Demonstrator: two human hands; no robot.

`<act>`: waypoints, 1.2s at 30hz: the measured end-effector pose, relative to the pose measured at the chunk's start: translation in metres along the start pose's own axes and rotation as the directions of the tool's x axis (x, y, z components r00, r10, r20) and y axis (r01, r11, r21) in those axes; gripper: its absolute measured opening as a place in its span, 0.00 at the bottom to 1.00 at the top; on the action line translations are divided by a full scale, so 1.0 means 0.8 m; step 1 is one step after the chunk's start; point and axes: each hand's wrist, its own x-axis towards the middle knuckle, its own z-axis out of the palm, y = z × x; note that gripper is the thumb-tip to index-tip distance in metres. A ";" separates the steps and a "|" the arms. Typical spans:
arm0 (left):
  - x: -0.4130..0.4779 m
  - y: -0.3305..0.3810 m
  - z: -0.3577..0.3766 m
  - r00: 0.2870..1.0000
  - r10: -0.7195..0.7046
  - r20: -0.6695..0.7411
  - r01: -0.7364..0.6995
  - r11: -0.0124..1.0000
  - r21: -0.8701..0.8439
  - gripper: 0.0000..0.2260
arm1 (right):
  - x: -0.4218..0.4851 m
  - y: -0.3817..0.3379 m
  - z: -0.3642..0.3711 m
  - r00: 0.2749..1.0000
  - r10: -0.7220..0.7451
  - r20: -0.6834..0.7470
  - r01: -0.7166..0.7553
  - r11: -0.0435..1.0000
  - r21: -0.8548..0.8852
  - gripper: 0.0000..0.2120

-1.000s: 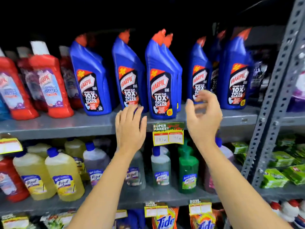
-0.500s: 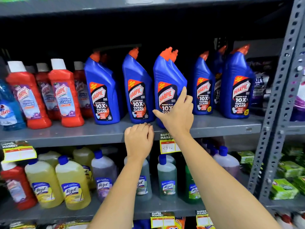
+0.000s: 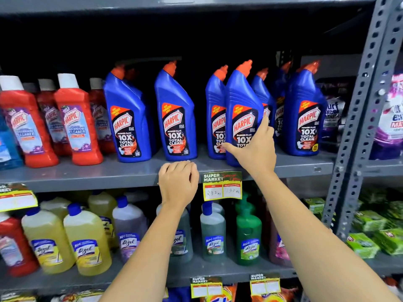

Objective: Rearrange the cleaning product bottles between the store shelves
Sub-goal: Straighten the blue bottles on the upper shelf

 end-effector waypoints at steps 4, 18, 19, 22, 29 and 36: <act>0.000 -0.001 0.002 0.996 0.088 -0.019 -0.088 0.996 -0.005 0.13 | -0.004 0.005 -0.001 1.000 -0.016 0.023 0.016 1.000 0.004 0.65; -0.005 0.001 0.005 0.999 0.050 0.007 -0.051 0.996 0.069 0.15 | 0.003 0.057 -0.017 0.994 0.096 0.058 -0.096 0.995 -0.011 0.63; -0.006 0.001 0.006 0.999 0.048 0.008 -0.049 0.997 0.064 0.16 | 0.001 0.060 -0.016 0.993 0.099 0.062 -0.098 0.995 -0.016 0.62; -0.005 0.000 0.006 0.999 0.051 -0.006 -0.050 0.998 0.048 0.15 | 0.008 0.062 -0.014 0.993 0.103 0.057 -0.103 0.995 -0.016 0.60; -0.006 0.000 0.004 0.998 0.058 -0.009 -0.058 0.998 0.007 0.16 | 0.031 0.071 -0.014 0.986 0.148 0.075 -0.146 0.989 -0.025 0.58; -0.008 0.001 0.003 0.998 0.049 -0.039 -0.050 0.999 -0.021 0.14 | 0.037 0.074 -0.016 0.982 0.144 0.121 -0.147 0.989 0.017 0.56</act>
